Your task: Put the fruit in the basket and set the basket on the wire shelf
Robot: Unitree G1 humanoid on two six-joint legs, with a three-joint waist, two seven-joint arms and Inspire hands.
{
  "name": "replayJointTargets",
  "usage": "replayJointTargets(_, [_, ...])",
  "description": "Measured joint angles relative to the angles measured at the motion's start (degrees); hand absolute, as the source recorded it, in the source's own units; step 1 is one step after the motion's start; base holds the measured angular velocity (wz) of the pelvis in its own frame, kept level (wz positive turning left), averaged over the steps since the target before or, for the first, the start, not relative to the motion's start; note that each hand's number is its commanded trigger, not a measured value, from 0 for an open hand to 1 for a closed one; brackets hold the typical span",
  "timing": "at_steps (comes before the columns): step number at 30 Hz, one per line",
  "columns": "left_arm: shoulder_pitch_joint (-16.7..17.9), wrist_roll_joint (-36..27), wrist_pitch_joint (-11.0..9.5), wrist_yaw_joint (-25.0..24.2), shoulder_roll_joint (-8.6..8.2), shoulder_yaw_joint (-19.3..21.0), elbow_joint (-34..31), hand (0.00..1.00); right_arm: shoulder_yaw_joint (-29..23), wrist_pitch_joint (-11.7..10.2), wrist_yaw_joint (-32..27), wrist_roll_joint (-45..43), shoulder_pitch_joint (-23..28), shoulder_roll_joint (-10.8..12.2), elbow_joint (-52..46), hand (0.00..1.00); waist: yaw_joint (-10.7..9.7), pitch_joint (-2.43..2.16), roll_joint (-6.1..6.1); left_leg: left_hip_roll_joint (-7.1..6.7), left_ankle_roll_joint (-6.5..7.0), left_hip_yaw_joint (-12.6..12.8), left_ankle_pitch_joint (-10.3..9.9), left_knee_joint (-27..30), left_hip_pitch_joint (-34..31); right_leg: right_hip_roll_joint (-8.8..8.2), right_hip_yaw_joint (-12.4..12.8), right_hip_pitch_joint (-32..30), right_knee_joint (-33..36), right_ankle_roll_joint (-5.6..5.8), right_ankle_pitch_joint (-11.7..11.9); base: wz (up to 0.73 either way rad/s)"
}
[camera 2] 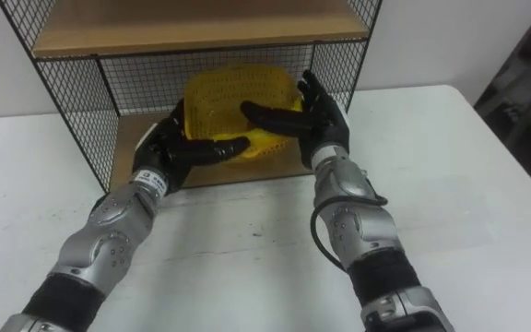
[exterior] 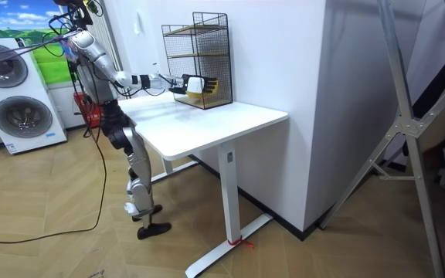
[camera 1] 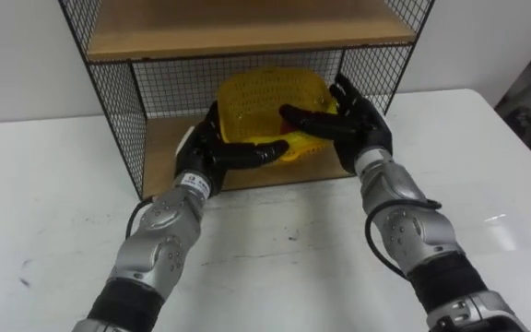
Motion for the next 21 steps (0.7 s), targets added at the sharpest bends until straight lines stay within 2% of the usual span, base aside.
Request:
replayJointTargets(5, [-1.3, 0.14, 1.82, 1.56, -0.4, 1.09, 2.3, 0.0, -0.04, 2.67, -0.3, 0.73, -0.58, 0.23, 0.79, 0.0, 0.0, 0.0, 0.24, 0.0, 0.0, 0.04, 0.0, -0.04, 0.14, 0.02, -0.12, 0.16, -0.07, 0.0, 0.02, 0.0])
replayJointTargets(7, [-2.11, 0.16, 3.06, 2.37, -0.48, 1.55, 2.43, 0.0, -0.06, 3.95, -0.28, 0.65, -0.65, 0.36, 0.82, 0.0, 0.03, -0.04, 0.77, -0.01, 0.0, 0.04, 0.0, -0.09, 0.11, 0.01, -0.15, 0.1, -0.07, 0.0, 0.01, 0.0])
replayJointTargets(11, [-2.26, 0.04, 4.09, 2.77, -0.74, 2.25, 2.48, 0.0, -0.16, 4.96, -0.18, 0.62, -1.77, 0.43, 2.87, 0.0, -0.2, -0.08, 1.52, -0.02, -0.01, -0.1, 0.11, -0.12, 0.27, -0.05, -0.48, 0.3, -0.1, -0.01, 0.02, 0.02])
replayJointTargets(14, [-2.62, 0.03, 4.88, 2.82, -0.77, 2.59, 2.94, 0.0, -0.94, 5.71, -0.01, 1.03, -2.86, 0.44, 5.21, 0.0, -0.18, -0.14, 1.62, -0.09, -0.07, -0.66, 0.19, -0.13, 0.47, -0.15, -1.02, 0.67, -0.11, -0.04, -0.01, 0.08])
replayJointTargets(21, [-3.82, -0.13, 6.47, 6.28, -1.35, 2.86, 3.41, 0.0, -2.27, 6.91, 1.88, 1.5, -5.61, 1.05, 11.87, 0.0, -0.08, -0.17, 1.67, -0.1, -0.11, -0.76, 0.24, -0.32, 0.92, -0.18, -1.27, 1.11, -0.04, -0.08, -0.03, 0.01])
